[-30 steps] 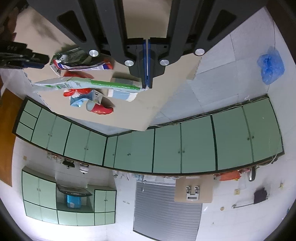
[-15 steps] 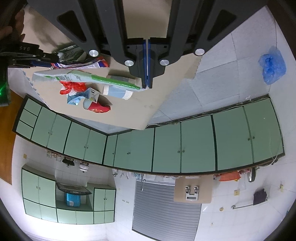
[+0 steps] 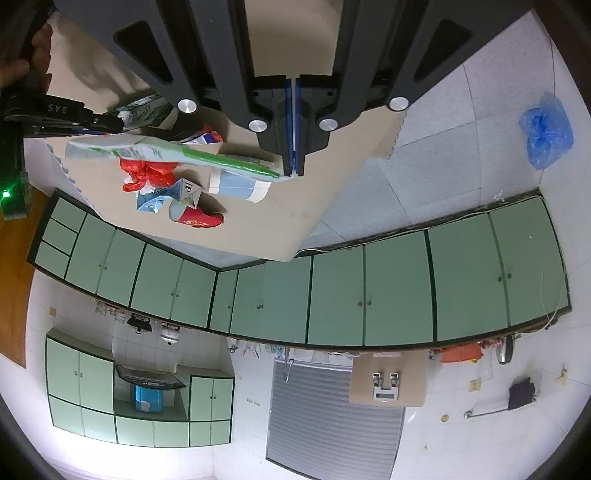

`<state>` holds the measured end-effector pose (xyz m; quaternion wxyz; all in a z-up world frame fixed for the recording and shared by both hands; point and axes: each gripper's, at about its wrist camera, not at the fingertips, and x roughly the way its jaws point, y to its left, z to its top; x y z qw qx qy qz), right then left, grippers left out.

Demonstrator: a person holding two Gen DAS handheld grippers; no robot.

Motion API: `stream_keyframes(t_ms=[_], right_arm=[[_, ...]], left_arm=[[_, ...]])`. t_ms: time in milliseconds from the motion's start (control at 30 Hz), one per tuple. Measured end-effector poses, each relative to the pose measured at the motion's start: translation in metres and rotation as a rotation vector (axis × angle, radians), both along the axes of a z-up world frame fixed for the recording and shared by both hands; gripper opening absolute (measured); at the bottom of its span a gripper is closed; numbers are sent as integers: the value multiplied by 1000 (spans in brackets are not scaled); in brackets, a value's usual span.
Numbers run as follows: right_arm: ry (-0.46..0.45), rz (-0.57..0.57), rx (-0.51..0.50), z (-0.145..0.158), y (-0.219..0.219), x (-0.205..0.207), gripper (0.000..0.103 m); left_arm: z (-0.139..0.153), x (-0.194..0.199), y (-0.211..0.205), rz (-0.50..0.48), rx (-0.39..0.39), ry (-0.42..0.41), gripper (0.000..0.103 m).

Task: Collect trash
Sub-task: 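Grasp the blue-and-white wrapper with the right tool while the left tool holds the tube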

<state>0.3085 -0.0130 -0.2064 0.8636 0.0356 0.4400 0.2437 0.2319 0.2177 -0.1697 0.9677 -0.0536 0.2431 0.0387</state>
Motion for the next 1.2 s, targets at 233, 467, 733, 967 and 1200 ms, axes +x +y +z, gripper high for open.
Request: stream_keyframes(t_ms=[233,467,733,967,1200], right_arm=[[27,-7,46,3,-2,2,20],[4,-11,50,8,1,1,35],[1,-33,84,8,-4,5,30],[-10,-24,72,7,-2,5,5],[-51,-31,101,24,-11,-5,1]], left_arm=[[1,0,0,-1,5,-6,1],[1,-1,-1,-2,5,-6,1],[1,-2,-1,-3,4,-5,1],[1,-3,-2,-10,6,-1,1],[8,-6,-3,-11,7,-14,1]])
